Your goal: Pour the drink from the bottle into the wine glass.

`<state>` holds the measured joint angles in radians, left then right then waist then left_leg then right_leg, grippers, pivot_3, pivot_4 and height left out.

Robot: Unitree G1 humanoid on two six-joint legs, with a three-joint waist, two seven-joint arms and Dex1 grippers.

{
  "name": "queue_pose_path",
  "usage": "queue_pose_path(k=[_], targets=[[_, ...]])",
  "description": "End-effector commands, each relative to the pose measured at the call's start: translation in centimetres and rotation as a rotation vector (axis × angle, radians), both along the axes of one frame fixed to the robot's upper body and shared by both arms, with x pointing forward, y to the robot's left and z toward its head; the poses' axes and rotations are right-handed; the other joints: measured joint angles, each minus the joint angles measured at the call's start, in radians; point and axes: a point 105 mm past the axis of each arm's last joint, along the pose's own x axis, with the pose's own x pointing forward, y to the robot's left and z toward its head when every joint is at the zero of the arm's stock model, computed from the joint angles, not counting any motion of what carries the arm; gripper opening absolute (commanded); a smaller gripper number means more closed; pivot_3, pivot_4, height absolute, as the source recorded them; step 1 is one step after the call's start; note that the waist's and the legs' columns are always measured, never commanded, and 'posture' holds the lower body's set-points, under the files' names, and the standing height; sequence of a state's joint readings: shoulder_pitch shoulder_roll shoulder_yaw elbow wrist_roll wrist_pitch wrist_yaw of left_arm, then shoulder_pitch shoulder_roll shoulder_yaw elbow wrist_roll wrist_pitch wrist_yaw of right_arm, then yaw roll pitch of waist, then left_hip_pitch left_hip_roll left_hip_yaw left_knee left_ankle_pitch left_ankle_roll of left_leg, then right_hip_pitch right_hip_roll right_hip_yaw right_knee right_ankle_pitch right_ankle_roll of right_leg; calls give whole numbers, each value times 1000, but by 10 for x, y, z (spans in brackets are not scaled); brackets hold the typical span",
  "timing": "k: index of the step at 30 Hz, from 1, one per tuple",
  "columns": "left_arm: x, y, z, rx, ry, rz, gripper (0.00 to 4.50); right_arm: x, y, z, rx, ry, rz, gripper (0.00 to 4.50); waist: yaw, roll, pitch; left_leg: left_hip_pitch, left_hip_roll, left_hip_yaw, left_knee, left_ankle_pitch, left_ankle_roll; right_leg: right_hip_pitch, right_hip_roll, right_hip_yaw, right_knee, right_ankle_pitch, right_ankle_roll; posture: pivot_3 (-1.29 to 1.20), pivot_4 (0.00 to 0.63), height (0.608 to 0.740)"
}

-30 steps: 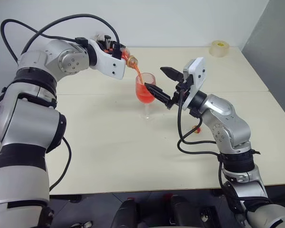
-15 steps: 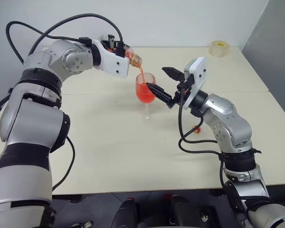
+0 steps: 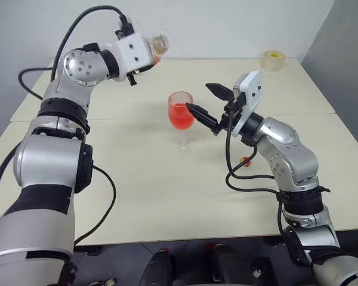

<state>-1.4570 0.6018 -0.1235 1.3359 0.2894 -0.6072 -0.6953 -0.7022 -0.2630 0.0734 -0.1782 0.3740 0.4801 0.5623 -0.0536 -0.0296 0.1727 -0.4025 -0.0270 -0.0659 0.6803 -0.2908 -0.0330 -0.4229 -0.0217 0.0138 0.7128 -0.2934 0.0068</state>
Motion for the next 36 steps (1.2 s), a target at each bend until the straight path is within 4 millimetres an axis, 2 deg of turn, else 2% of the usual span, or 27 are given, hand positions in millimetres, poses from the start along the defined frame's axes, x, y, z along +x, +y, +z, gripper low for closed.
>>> queue_pose_path(k=[1,5,10,14,18,22,30,36], targets=[[-1,11,18,-213,-15,5,1313,-13,-2,17,13,-71,17,4305,-1,0,0,0,0,0,0,0,0,0,0,0,0,0,0,0,150,740],[4,25,-3,-433,46,42,1313,-25,-9,12,-36,-69,33,4305,-2,0,0,0,0,-1,0,0,0,0,0,0,0,0,0,0,150,740],[10,43,-43,-680,99,155,1313,-54,-16,-16,-206,-79,97,4305,0,-2,-1,0,0,-3,1,0,0,1,-1,2,0,0,0,0,150,740],[10,70,-70,-856,114,314,1313,-73,-20,-35,-211,-19,175,4305,1,-3,-2,0,0,-3,1,0,0,1,-1,1,1,0,0,0,150,740],[1,85,-108,-889,149,391,1313,-84,-22,-36,-161,7,182,4305,-1,-3,-2,1,0,-3,1,0,0,1,-1,3,1,0,0,0,150,740],[-8,96,-136,-923,175,445,1313,-92,-23,-40,-155,21,168,4305,7,-4,-3,1,0,-4,1,0,0,2,-1,2,1,0,0,0,150,740],[-12,104,-164,-959,169,542,1313,-92,-22,-40,-126,38,130,4305,24,-7,-5,1,-1,-3,1,0,0,3,-1,2,0,0,0,0,150,740],[-10,100,-169,-975,157,565,1313,-89,-24,-39,-133,36,113,4305,24,-8,-6,2,-1,-3,1,0,0,3,-1,2,0,0,0,0,150,740]])
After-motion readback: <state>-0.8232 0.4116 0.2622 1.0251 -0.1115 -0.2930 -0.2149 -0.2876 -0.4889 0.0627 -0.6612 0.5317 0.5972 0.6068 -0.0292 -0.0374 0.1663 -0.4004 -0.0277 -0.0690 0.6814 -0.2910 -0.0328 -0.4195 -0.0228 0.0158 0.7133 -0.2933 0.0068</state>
